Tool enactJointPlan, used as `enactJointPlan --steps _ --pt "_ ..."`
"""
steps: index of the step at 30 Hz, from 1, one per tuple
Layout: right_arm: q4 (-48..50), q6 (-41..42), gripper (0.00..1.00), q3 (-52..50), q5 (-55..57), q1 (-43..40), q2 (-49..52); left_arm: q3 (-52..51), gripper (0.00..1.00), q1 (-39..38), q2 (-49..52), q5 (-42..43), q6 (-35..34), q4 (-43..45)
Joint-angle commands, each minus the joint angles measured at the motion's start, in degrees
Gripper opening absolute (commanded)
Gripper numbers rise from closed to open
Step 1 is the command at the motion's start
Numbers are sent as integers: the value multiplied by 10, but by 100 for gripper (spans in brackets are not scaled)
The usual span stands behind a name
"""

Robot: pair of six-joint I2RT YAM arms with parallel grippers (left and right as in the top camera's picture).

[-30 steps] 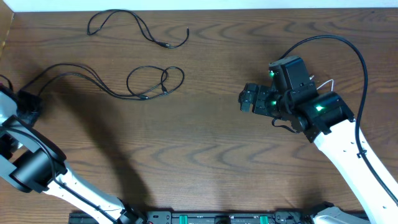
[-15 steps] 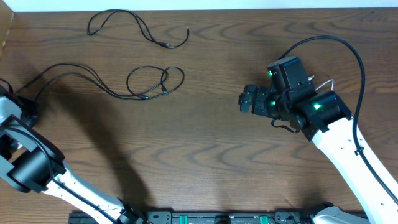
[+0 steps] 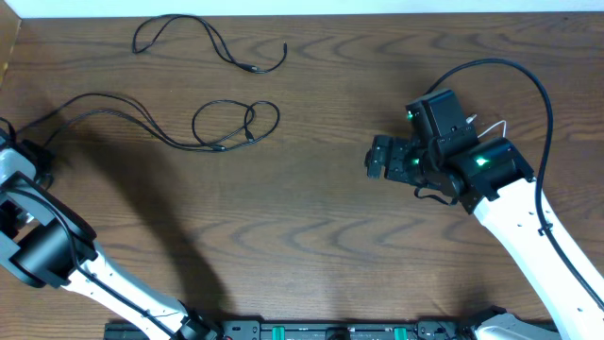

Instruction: Untangle cables

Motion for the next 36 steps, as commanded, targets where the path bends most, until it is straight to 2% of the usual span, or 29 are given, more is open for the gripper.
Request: enactJointPlan --steps 1,4,8,10,11,14,23,25,27,29,36 --pt "-6 -5 99 -1 -2 2 3 56 8 -12 7 14 33 -4" --pt "-13 -5 99 -1 -7 2 3 112 8 -31 -5 75 31 -28" --pt "-13 -5 99 -1 -7 2 3 133 8 -62 -38 82 -30 -50" --pt "-13 -5 99 -1 -7 2 3 133 17 -79 -55 90 -69 -69" --pt "-13 -6 99 -1 -7 2 3 133 28 -88 -62 92 -89 -78" --pt "-13 -13 99 -1 -7 2 3 133 31 -108 -72 102 -102 -112" --pt "-10 -14 99 -1 -5 2 3 129 32 -191 -73 207 -102 -354" --pt "-9 -13 99 -1 -5 2 3 121 44 -214 -73 207 -102 -397" --pt "-8 -13 99 -1 -5 2 3 110 52 -237 -73 207 -103 -418" --pt "-6 -13 99 -1 -5 2 3 94 67 -265 -73 207 -115 -427" --pt "-5 -13 99 -1 -5 2 3 47 68 -355 -71 200 -115 -419"
